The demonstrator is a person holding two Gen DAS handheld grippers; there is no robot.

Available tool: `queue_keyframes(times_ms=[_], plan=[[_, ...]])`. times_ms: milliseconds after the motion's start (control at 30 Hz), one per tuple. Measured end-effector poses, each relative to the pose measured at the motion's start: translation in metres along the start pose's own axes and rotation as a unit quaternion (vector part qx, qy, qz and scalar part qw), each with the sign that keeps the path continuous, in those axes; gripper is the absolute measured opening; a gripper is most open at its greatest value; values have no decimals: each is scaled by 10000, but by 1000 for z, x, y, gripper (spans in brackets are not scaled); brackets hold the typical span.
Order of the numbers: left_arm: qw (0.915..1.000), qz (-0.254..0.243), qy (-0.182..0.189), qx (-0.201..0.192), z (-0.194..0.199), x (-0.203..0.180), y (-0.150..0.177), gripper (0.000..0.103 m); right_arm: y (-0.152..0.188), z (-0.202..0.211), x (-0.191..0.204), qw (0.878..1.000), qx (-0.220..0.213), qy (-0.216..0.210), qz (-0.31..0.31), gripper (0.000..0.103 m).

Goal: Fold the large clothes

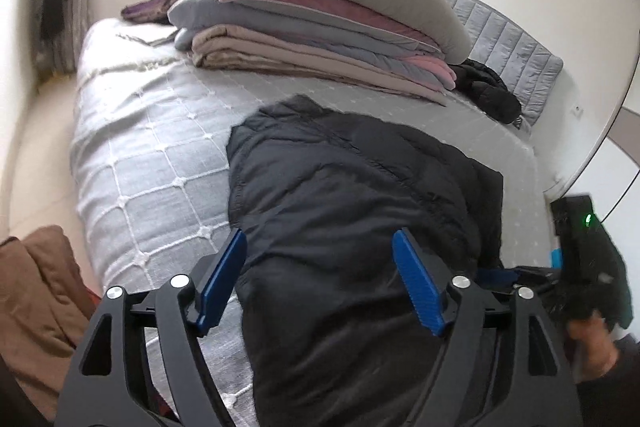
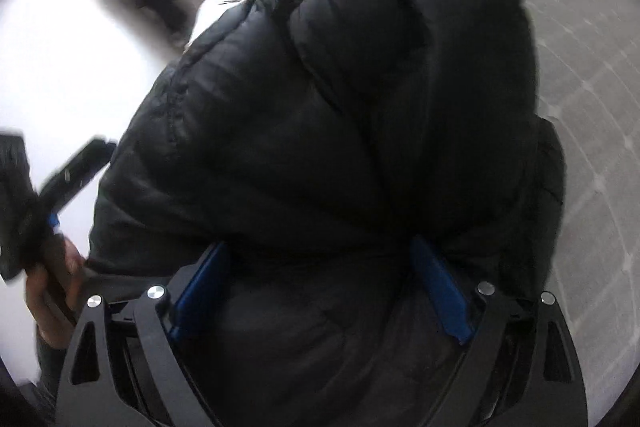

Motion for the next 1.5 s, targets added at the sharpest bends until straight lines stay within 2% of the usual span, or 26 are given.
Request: queue_keyframes(times_ms=[67,167,233,267,333,433,500,600,700,733,800,833,900,1000,1100,1200,1367,1500], plan=[[10000,-57,-28,-24,3,-3,1,75,6,26,13,9998,-183,99,72,88],[9998,-180,-61,-62,9,-10,4,75,29,55,42,9971,-594,-243,398,89],[9995,-279,-106,-99,11,-15,4,76,37,35,52,9982,-410,-31,446,89],[9993,-334,-130,-107,12,-19,5,76,44,16,46,9990,-131,124,408,89],[9991,-398,-131,-85,11,-23,7,76,42,-9,30,9995,25,82,309,90],[9988,-438,-202,-79,11,-27,11,76,37,-6,24,10000,0,-68,-15,90],[9983,-496,-291,-87,11,-30,13,76,40,9,36,9996,-168,-43,221,90],[9975,-582,-374,-110,12,-35,15,76,52,43,47,9967,-681,56,437,91],[9975,-606,-344,-154,16,-40,15,76,53,56,31,9936,-1043,382,211,93],[9974,-617,-341,-177,17,-41,16,76,49,51,22,9942,-969,453,62,95],[9971,-647,-328,-209,19,-44,16,76,50,27,4,9975,-283,616,-214,96],[9969,-675,-331,-222,21,-46,17,76,48,20,3,9980,55,568,-261,96],[9964,-717,-368,-261,25,-49,19,76,50,19,3,9985,-30,465,-303,96],[9955,-770,-427,-336,32,-50,22,76,49,38,6,9985,-355,313,-283,96],[9939,-865,-526,-434,38,-52,23,76,51,56,4,9977,-485,260,-387,96],[9935,-872,-526,-499,44,-52,24,77,53,65,-16,9966,-480,21,-672,96],[9929,-850,-571,-600,53,-48,23,78,55,55,-32,9914,-459,-527,-1108,96],[9873,-1060,-884,-786,59,-52,27,79,53,67,-52,9855,-363,-946,-1361,96]])
Point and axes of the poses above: each gripper's, at about its wrist camera, not at the fingertips, and z roughly against the way its jaws point, x to its left, y to its underside, the point moved 2 cm from there along -z, roughly the way its jaws point, and after that the axes turned 9 degrees about x, right-handed, at the moved point
